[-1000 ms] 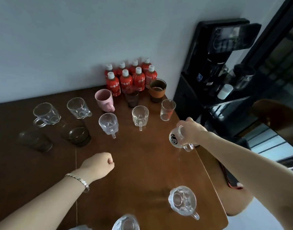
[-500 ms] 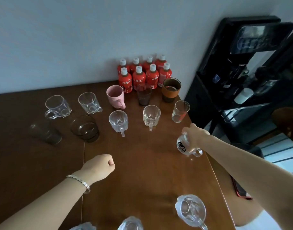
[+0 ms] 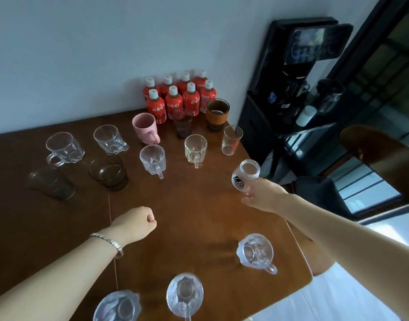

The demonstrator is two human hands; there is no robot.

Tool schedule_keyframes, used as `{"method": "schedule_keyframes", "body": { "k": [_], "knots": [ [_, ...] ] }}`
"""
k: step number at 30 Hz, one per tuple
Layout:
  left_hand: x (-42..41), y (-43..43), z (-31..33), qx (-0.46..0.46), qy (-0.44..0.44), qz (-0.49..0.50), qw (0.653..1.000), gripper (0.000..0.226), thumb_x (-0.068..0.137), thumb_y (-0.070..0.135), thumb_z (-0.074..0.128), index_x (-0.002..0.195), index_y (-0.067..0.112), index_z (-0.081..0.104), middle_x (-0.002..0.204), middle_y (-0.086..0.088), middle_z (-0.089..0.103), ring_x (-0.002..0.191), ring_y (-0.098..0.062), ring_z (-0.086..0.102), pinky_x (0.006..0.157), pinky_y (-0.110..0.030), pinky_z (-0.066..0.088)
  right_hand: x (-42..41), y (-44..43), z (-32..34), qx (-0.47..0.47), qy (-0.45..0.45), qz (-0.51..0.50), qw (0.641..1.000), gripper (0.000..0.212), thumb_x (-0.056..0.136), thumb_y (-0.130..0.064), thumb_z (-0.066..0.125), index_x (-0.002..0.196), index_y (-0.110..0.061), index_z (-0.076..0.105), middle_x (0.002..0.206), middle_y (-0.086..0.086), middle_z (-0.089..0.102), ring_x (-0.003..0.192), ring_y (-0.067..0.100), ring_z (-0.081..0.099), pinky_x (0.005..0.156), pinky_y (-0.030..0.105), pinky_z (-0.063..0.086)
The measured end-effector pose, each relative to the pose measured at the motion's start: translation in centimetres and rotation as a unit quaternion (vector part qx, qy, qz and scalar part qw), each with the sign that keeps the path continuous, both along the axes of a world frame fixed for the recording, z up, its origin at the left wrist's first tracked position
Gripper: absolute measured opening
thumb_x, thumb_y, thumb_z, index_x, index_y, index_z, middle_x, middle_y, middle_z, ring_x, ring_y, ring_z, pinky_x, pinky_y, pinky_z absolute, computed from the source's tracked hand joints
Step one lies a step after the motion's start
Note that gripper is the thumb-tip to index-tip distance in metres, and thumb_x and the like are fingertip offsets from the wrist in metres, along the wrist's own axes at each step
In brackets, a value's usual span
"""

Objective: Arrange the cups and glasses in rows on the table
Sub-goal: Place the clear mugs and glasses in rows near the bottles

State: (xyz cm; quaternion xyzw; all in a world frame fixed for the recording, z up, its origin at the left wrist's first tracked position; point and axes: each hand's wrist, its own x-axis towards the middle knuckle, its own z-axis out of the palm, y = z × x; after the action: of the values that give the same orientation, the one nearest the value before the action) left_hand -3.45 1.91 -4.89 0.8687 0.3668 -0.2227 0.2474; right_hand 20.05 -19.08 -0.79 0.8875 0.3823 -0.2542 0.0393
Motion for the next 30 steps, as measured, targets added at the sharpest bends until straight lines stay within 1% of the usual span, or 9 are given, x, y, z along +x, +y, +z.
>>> {"method": "schedule_keyframes", "body": {
  "k": [3,6,11,13,17,21,24,28,30],
  "knots": [
    [0.0,-0.7,-0.2,0.001,0.009,-0.021,1.0,0.013,0.092,0.032,0.048,0.084,0.026,0.058,0.087,0.006,0.064,0.083,-0.018,0.063,0.066,-0.026,0.046,-2.8,-3.1,-0.1,-0.061,0.048,-0.028,0.997,0.062,0.087,-0.051,0.055,0.138,-0.016,0.045,0.135,0.004,0.052,0.122,0.022,0.052,0.098,0.035,0.046],
    [0.2,-1.4,-0.3,0.0,0.007,-0.047,0.999,0.013,0.091,0.032,0.048,0.086,0.025,0.059,0.092,0.004,0.065,0.084,-0.018,0.062,0.07,-0.029,0.048,-5.8,-5.8,-1.1,-0.077,0.056,-0.054,0.994,0.081,0.079,-0.06,0.059,0.145,-0.023,0.03,0.14,0.005,0.041,0.124,0.025,0.048,0.096,0.035,0.047],
    [0.2,-2.8,0.0,0.002,0.015,-0.079,0.997,0.012,0.092,0.031,0.047,0.087,0.024,0.056,0.093,0.003,0.062,0.084,-0.018,0.058,0.068,-0.026,0.041,-9.0,-8.1,-3.3,-0.074,0.057,-0.06,0.994,0.103,0.069,-0.053,0.072,0.149,-0.028,0.012,0.14,0.003,0.036,0.126,0.026,0.044,0.093,0.035,0.05],
    [-0.1,-2.8,0.0,-0.003,0.021,-0.074,0.997,0.011,0.091,0.032,0.048,0.085,0.025,0.055,0.09,0.004,0.06,0.086,-0.019,0.059,0.07,-0.026,0.041,-9.4,-7.9,-4.3,-0.063,0.041,-0.071,0.995,0.099,0.07,-0.047,0.073,0.148,-0.026,0.015,0.137,0.003,0.038,0.123,0.024,0.048,0.089,0.033,0.051],
    [-1.4,-2.3,-0.1,-0.009,0.027,-0.054,0.998,0.01,0.09,0.033,0.049,0.085,0.027,0.056,0.095,0.005,0.062,0.094,-0.019,0.062,0.075,-0.027,0.045,-9.1,-6.6,-4.8,-0.066,0.02,-0.082,0.994,0.078,0.068,-0.04,0.074,0.133,-0.022,0.036,0.122,0.003,0.046,0.111,0.023,0.056,0.077,0.029,0.05],
    [-2.7,-1.2,0.0,-0.012,0.028,-0.023,0.999,0.013,0.09,0.034,0.05,0.078,0.029,0.053,0.094,0.006,0.062,0.095,-0.019,0.062,0.08,-0.029,0.047,-7.9,-3.8,-4.0,-0.097,0.022,-0.045,0.994,0.076,0.066,-0.035,0.076,0.132,-0.025,0.039,0.118,0.003,0.048,0.098,0.023,0.063,0.064,0.028,0.048],
    [-3.8,-0.2,0.0,-0.013,0.028,0.005,1.0,0.012,0.09,0.035,0.049,0.081,0.028,0.054,0.088,0.007,0.06,0.086,-0.017,0.06,0.072,-0.026,0.044,-6.8,-0.4,-3.2,-0.081,0.026,-0.028,0.996,0.076,0.064,-0.035,0.076,0.131,-0.026,0.041,0.118,0.001,0.049,0.095,0.022,0.064,0.071,0.03,0.056],
    [-5.1,0.9,-0.3,-0.01,0.018,0.038,0.999,0.014,0.091,0.031,0.047,0.083,0.025,0.056,0.079,0.012,0.056,0.073,-0.012,0.055,0.065,-0.025,0.04,-5.2,5.6,-2.6,-0.051,0.014,0.016,0.998,0.068,0.079,-0.035,0.07,0.137,-0.021,0.037,0.128,0.003,0.044,0.114,0.022,0.054,0.087,0.036,0.055],
    [-5.6,1.4,-0.4,-0.007,0.018,0.052,0.998,0.016,0.092,0.029,0.046,0.088,0.021,0.059,0.072,0.013,0.053,0.068,-0.009,0.051,0.064,-0.024,0.038,-4.3,8.3,-2.8,-0.026,0.02,-0.018,0.999,0.069,0.077,-0.035,0.071,0.135,-0.021,0.037,0.126,0.006,0.043,0.108,0.025,0.059,0.083,0.035,0.055]
  ]
}}
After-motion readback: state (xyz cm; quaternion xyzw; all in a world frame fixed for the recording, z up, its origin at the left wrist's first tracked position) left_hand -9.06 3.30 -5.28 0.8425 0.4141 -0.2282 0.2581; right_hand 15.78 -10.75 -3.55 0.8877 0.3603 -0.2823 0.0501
